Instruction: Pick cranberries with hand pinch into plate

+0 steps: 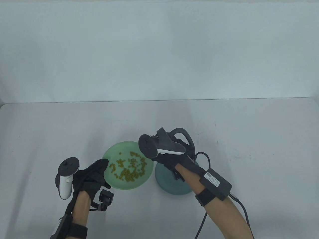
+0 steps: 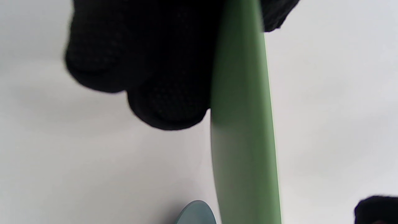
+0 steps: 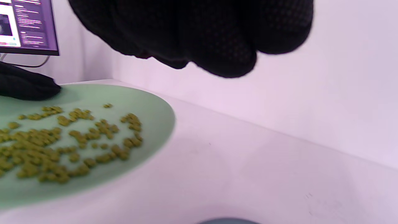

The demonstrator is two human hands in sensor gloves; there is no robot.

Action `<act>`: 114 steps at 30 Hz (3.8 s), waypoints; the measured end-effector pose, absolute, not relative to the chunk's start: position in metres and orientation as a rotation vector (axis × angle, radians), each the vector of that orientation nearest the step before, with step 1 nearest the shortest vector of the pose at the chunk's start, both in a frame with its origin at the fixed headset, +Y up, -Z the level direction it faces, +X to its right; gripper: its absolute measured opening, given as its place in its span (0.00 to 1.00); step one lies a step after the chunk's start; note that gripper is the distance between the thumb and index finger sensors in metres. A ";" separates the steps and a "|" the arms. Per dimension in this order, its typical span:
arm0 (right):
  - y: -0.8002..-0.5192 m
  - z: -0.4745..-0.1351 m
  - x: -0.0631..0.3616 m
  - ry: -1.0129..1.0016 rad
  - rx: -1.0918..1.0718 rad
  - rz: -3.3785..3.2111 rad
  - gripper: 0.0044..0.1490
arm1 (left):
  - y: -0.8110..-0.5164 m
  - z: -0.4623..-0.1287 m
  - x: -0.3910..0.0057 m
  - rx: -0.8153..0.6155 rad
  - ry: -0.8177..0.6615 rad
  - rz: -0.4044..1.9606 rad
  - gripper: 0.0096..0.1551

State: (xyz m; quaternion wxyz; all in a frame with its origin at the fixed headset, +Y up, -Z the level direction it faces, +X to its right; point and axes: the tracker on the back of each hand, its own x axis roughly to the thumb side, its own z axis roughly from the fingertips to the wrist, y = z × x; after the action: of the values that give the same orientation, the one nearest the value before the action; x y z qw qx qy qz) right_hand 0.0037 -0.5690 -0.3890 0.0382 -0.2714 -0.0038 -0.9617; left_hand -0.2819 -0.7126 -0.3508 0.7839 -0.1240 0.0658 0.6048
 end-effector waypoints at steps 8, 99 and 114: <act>-0.621 -0.396 0.037 -0.182 -0.711 -2.986 0.32 | -0.712 -0.350 -0.283 -0.268 0.145 1.301 0.26; -0.651 -0.314 0.142 0.156 -0.719 -3.105 0.59 | -0.709 -0.357 -0.293 -0.231 0.290 1.178 0.22; -0.652 -0.313 0.143 0.146 -0.719 -3.113 0.59 | -0.752 -0.379 -0.294 -0.307 0.374 1.005 0.20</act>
State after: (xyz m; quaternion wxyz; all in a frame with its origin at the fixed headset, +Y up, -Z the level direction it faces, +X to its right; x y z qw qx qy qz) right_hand 0.1434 -0.6521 -0.3131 -0.0282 -0.2248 0.0456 -0.9729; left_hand -0.2937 -0.7520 -0.3790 0.8485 -0.1459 0.1775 0.4768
